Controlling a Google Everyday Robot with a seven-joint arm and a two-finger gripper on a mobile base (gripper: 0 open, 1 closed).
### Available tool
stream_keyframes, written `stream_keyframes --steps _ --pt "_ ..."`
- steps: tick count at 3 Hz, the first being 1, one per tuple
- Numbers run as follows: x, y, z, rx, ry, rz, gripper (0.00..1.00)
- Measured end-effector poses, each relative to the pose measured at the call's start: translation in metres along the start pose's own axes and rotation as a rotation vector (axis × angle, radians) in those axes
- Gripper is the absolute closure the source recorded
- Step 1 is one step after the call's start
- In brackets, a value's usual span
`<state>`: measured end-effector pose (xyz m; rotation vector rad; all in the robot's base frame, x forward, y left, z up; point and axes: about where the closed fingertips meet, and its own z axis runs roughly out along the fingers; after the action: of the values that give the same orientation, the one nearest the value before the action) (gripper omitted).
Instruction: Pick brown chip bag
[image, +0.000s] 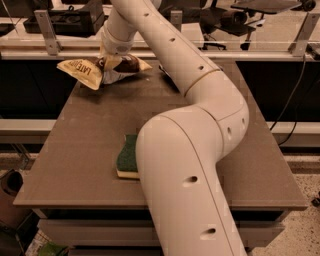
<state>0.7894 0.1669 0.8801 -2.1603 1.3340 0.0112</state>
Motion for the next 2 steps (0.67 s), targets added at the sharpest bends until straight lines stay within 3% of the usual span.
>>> stream_keyframes --steps 2 --pt "-0.024 -0.024 -0.057 0.118 -0.066 -0.070 1.00"
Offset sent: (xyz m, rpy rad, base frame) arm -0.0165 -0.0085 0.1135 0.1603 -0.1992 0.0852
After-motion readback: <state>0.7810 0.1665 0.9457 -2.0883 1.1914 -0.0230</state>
